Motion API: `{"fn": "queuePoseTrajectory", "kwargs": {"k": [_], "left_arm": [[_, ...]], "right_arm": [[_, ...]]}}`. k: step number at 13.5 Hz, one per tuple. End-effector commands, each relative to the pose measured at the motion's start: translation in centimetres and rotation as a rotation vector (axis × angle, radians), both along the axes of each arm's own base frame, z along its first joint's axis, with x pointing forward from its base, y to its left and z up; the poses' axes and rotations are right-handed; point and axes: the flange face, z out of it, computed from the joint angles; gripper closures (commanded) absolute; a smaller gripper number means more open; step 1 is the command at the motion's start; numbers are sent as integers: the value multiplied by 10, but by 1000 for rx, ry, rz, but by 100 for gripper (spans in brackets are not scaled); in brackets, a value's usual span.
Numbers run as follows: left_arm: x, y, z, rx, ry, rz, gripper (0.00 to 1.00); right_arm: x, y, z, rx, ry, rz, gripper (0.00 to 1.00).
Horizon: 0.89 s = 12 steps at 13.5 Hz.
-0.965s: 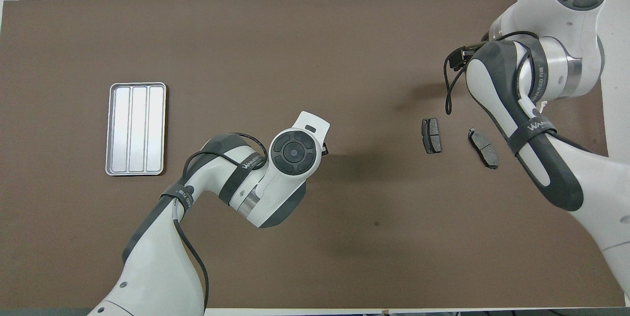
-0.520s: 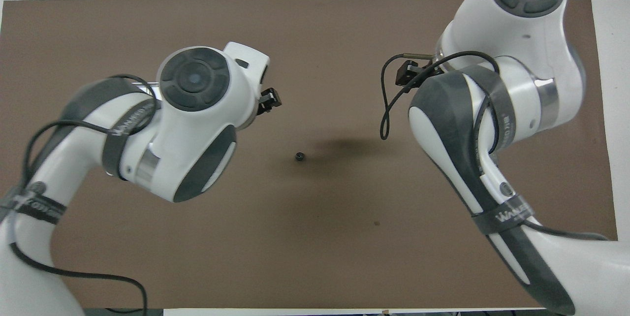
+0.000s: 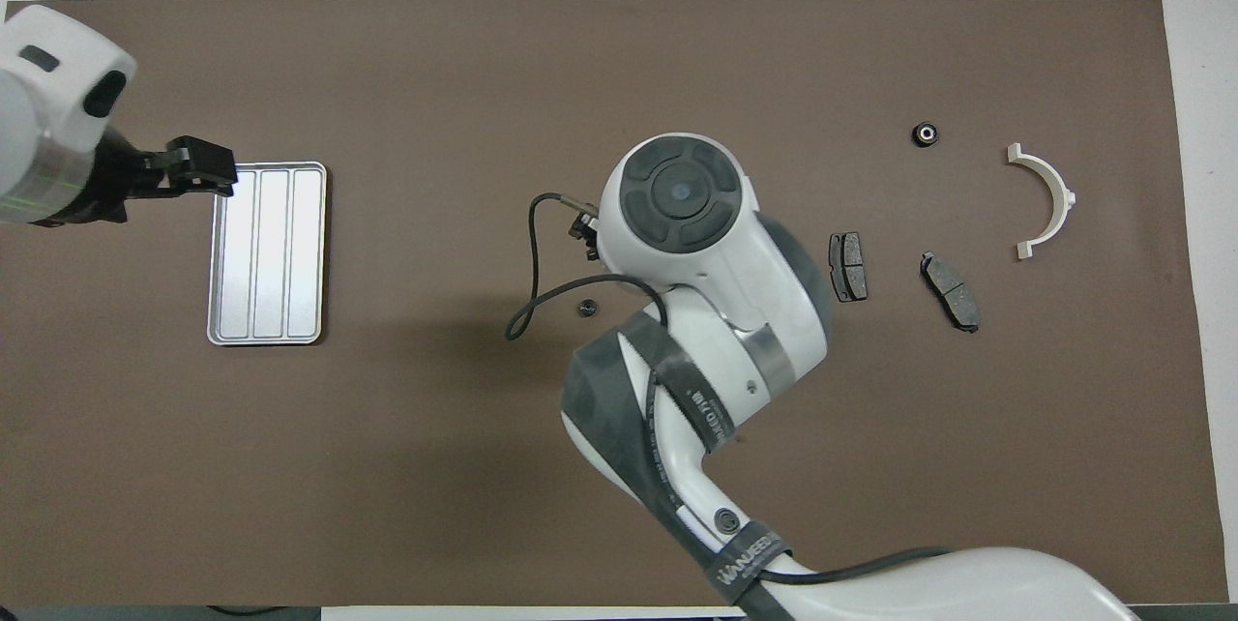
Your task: Place bearing gear from tray to pile
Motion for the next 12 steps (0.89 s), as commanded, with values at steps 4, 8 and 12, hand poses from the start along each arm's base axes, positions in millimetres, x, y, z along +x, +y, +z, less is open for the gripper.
{"fn": "queuePoseTrajectory", "kwargs": {"k": [4,8,12], "left_arm": [[-27,40,22,0,31,-56,0],[-30,40,15,-2,2,-60,0],[-36,34,-5,-3,22,-72,0]], "right_arm": [[-30,46,-90,-99,-59,12,0],[-12,32,-116,-80,-86,5,0],[-11,24,-127,-59,-102,4,4]]}}
